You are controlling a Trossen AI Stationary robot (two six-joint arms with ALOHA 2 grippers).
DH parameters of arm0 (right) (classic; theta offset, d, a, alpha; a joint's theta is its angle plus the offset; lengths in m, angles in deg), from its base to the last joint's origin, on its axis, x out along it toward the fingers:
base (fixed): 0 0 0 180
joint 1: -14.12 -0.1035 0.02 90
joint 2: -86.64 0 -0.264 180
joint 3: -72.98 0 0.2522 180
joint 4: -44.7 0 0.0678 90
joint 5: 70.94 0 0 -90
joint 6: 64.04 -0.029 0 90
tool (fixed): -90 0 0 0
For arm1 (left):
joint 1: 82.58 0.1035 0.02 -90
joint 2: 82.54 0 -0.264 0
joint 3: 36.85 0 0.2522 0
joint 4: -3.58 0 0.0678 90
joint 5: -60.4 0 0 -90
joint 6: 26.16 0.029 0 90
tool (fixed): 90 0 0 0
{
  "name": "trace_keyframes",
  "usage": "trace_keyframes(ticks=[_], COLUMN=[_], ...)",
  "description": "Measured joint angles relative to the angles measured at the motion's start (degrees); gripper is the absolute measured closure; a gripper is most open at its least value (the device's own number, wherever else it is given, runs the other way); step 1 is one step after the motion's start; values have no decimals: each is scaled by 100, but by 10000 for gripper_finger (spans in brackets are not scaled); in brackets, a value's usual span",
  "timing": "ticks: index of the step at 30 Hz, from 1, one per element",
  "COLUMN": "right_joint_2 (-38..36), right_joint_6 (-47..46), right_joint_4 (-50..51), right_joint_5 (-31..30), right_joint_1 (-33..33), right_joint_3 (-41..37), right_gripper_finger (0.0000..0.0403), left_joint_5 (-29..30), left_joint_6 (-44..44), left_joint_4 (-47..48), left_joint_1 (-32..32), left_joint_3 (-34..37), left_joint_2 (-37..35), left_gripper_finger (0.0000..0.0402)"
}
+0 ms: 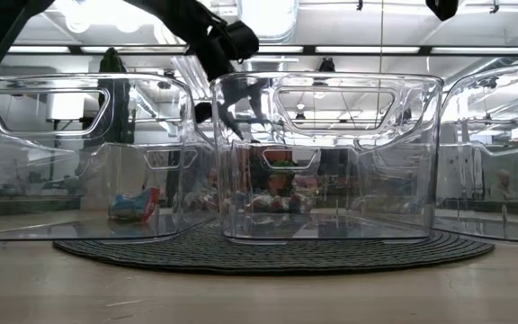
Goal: Pick and place Granola Bars by type
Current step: Put the red granola bar into the left transparent bin
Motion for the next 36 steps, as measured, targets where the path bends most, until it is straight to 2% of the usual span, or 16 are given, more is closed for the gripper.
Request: trace_keyframes(ticks=[10, 19, 30, 36], right_joint_2=[0, 0, 0, 24], right_joint_6=[-28, -52, -68, -283], right_joint_4=[0, 0, 0, 41], right_joint_5=[-107, -111, -109, -109], right_joint_1=[1, 1, -1, 1], right_joint_3=[-7, -11, -11, -11], right_gripper_finger=[394, 394, 394, 394], left_joint_5=[3, -170, -293, -290], left_joint_6=[-490, -545, -361, -234], left_joint_4=[-847, -1076, -1128, -549], left_joint_1=[0, 0, -9, -9], left_joint_3=[782, 1132, 541, -57], left_joint_2=[0, 7, 630, 1214], left_gripper_finger=[155, 155, 155, 155])
